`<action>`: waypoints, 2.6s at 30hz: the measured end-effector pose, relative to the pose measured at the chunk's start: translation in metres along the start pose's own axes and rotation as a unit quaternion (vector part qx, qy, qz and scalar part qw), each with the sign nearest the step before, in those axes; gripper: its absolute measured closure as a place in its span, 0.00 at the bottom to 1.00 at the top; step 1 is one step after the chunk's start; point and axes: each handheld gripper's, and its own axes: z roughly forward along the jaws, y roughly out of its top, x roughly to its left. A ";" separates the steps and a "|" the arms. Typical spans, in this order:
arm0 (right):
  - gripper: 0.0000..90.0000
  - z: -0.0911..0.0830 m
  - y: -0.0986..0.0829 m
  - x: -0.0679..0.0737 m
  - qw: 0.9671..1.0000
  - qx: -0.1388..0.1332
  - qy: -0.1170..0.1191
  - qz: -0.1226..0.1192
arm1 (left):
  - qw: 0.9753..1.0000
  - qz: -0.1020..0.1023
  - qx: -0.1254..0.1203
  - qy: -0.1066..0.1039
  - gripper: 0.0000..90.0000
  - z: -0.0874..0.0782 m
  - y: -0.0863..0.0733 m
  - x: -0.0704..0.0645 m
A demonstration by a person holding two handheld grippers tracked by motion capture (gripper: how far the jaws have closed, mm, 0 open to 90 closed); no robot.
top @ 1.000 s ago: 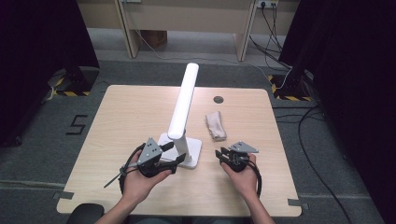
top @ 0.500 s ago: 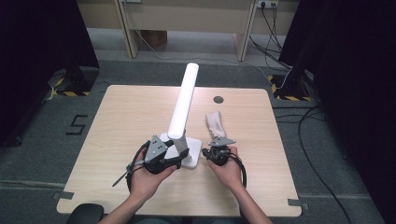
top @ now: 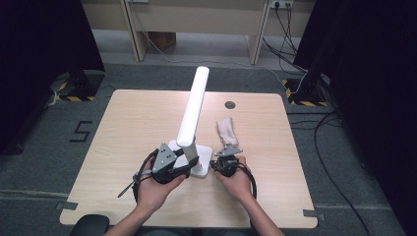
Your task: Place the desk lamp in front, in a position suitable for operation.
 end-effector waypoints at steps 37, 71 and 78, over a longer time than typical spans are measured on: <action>0.89 -0.008 0.015 -0.006 1.000 -0.019 -0.016 0.006 | 1.000 -0.013 -0.018 0.017 0.57 -0.027 0.002 0.001; 0.87 -0.005 0.025 0.002 1.000 -0.014 -0.002 -0.008 | 0.984 -0.126 -0.055 0.110 0.80 -0.095 -0.011 0.068; 0.87 -0.006 0.019 0.008 1.000 -0.001 0.018 0.007 | 0.984 -0.136 -0.053 0.099 0.82 -0.084 -0.008 0.062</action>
